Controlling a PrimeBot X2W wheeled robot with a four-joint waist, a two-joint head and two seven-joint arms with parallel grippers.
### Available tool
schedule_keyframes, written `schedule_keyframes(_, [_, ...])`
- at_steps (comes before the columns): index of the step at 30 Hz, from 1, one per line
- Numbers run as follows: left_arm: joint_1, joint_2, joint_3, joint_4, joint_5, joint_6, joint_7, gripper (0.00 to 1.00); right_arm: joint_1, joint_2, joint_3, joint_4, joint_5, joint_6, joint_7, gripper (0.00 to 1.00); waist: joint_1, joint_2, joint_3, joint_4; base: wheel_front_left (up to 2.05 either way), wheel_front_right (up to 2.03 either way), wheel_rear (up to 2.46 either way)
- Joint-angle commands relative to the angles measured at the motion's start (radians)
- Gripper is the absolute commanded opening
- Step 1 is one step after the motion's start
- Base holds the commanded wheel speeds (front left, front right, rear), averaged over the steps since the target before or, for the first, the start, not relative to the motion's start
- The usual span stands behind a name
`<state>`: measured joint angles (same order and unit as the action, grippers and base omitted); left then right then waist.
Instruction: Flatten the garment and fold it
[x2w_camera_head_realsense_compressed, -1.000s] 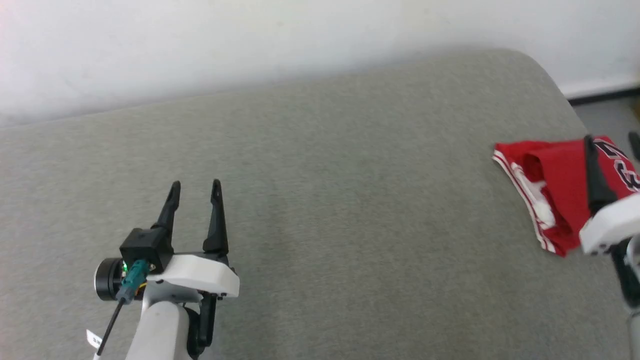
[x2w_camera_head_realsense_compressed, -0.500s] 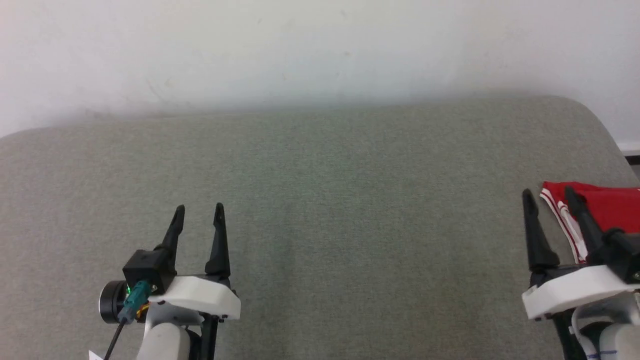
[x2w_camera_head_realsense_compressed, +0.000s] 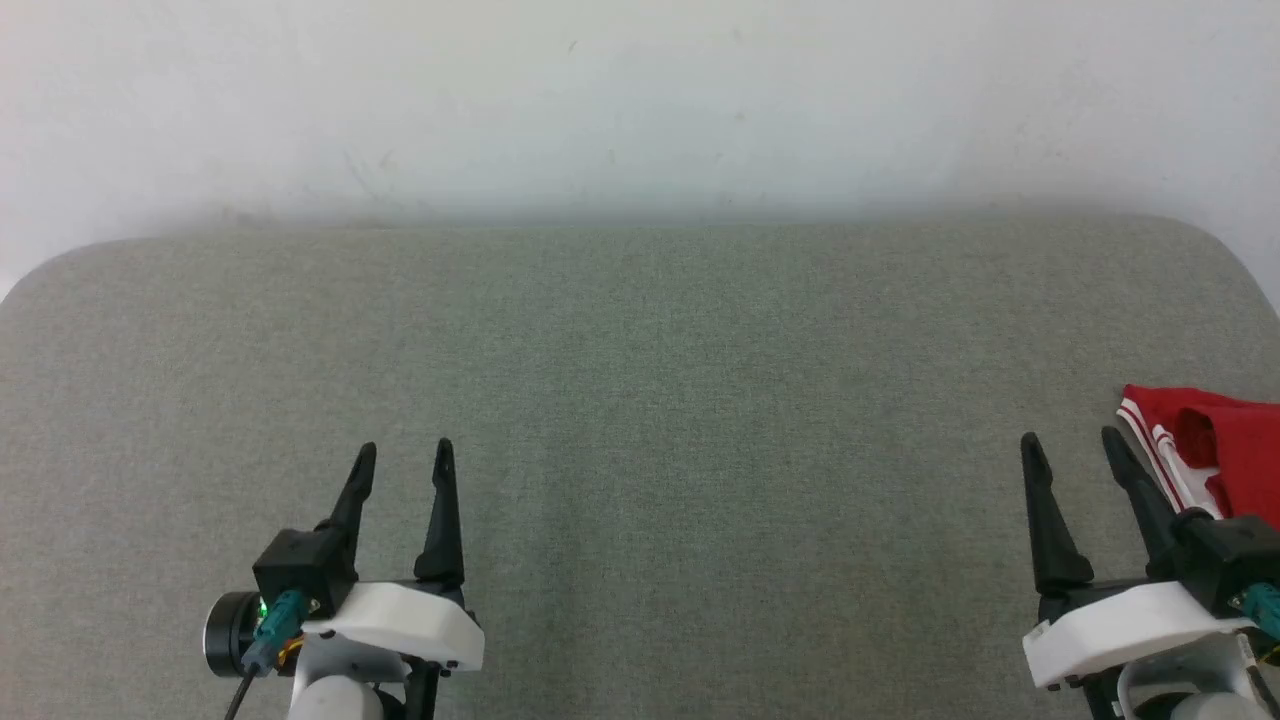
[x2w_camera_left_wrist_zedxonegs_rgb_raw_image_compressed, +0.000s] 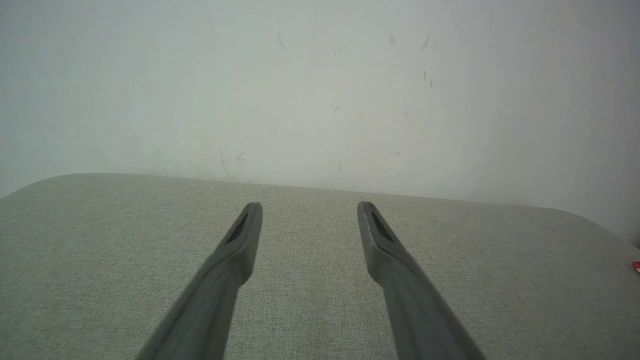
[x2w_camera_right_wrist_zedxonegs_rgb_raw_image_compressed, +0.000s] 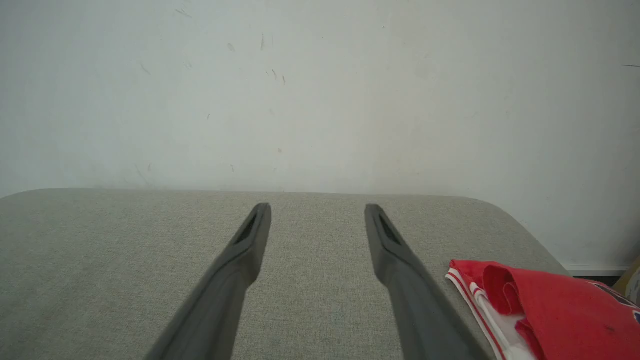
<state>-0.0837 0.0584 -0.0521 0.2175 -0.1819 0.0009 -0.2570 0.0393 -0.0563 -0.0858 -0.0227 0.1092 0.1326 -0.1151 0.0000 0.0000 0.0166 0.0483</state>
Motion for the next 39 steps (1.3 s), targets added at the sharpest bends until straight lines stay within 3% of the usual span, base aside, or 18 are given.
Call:
schedule_keyframes(1, [0.011,-0.005,0.002,-0.005,0.007,-0.002,-0.005,1.00,0.013,0.005,0.007,0.004,0.001,-0.002,-0.005,1.00,0.0000,0.0000,0.001,0.001,0.00,0.00,0.00])
schedule_keyframes(9, [0.015,-0.006,0.003,-0.004,0.008,0.001,-0.005,1.00,0.013,0.006,0.019,0.016,0.024,-0.002,-0.012,1.00,0.0000,0.0000,0.004,0.003,0.00,0.00,0.00])
schedule_keyframes(10, [0.001,-0.002,0.001,-0.002,0.000,0.000,0.000,0.00,0.007,0.002,0.020,0.014,0.017,0.000,-0.005,0.00,0.0000,0.0000,0.004,0.003,0.00,0.00,0.00])
schedule_keyframes(39, [0.013,-0.003,0.009,-0.035,0.028,0.000,0.042,0.00,0.000,0.001,0.033,0.015,-0.002,0.000,0.018,0.00,0.0001,0.0000,0.001,-0.005,0.00,0.00,0.00])
